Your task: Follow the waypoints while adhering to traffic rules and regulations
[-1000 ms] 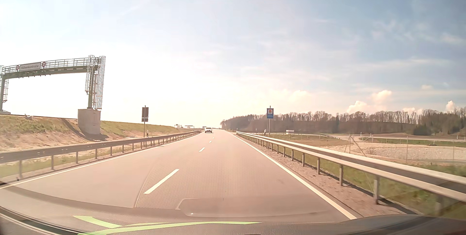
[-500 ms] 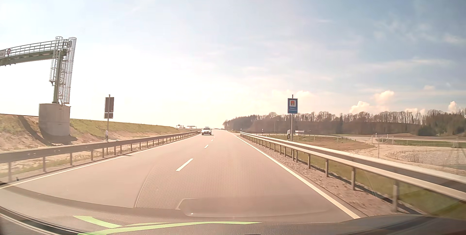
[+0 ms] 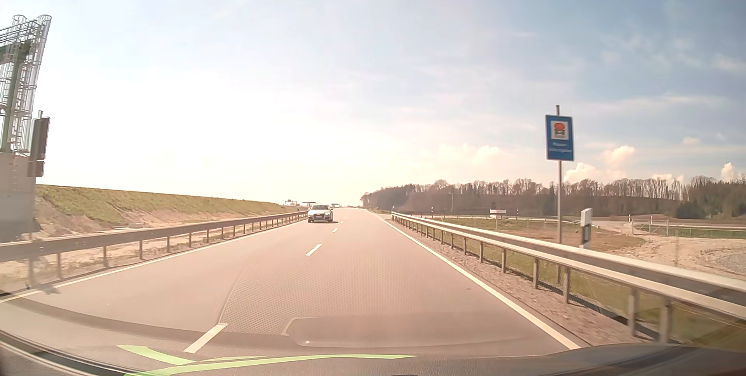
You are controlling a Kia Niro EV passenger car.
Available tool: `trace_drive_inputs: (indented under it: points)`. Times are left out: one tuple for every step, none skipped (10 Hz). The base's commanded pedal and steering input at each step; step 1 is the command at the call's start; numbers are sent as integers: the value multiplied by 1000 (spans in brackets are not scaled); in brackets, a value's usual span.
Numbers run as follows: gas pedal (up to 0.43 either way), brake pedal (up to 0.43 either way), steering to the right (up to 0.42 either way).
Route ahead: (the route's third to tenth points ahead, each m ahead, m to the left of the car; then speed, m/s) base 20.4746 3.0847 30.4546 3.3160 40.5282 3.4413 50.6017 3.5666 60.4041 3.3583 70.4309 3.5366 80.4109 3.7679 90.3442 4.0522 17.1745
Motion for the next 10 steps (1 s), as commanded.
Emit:
trace_drive_inputs:
  points:
    - [67, 0, -4]
    - [67, 0, -4]
    - [67, 0, -3]
    - [79, 0, -2]
    - [87, 0, -2]
    - [118, 0, -2]
    - [150, 0, -3]
    - [169, 0, -3]
    - [169, 0, -3]
    - [177, 0, -3]
